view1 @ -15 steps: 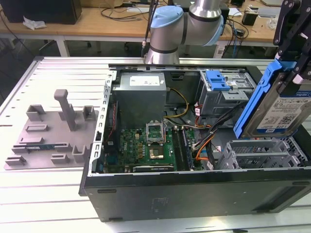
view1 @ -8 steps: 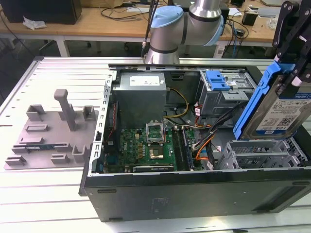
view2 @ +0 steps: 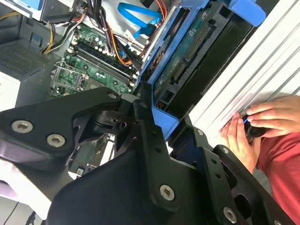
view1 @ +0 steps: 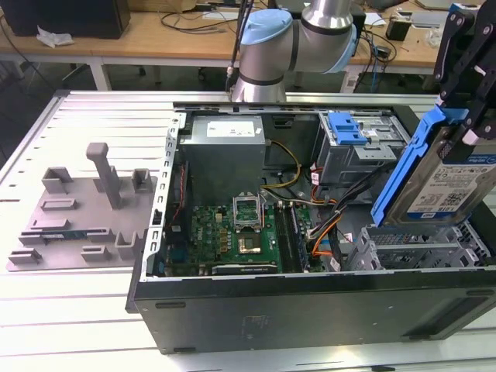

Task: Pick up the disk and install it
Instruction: 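Insert the disk into the insertion slot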

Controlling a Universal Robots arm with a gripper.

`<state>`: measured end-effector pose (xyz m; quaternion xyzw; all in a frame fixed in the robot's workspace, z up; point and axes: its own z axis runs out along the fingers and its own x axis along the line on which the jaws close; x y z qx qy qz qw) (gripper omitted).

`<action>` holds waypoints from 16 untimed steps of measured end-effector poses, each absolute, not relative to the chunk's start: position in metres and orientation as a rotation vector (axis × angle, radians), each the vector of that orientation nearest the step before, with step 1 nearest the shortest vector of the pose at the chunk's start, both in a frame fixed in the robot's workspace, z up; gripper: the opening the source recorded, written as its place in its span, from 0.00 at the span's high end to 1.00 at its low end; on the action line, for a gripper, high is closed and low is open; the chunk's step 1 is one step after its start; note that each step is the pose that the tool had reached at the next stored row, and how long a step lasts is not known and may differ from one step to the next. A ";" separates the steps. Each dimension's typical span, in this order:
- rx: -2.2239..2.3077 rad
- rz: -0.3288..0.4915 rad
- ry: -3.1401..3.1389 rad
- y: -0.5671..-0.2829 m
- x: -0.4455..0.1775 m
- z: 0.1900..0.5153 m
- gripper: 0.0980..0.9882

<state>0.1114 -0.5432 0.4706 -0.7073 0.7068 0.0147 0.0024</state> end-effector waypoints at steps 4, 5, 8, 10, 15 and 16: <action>-2.218 0.046 2.217 -0.543 0.113 0.468 0.70; -2.218 0.046 2.218 -0.543 0.113 0.468 0.70; -2.217 0.046 2.218 -0.543 0.113 0.467 0.70; -2.217 0.046 2.219 -0.543 0.113 0.466 0.70; -2.212 0.046 2.223 -0.544 0.113 0.463 0.70; -2.211 0.046 2.224 -0.544 0.113 0.463 0.70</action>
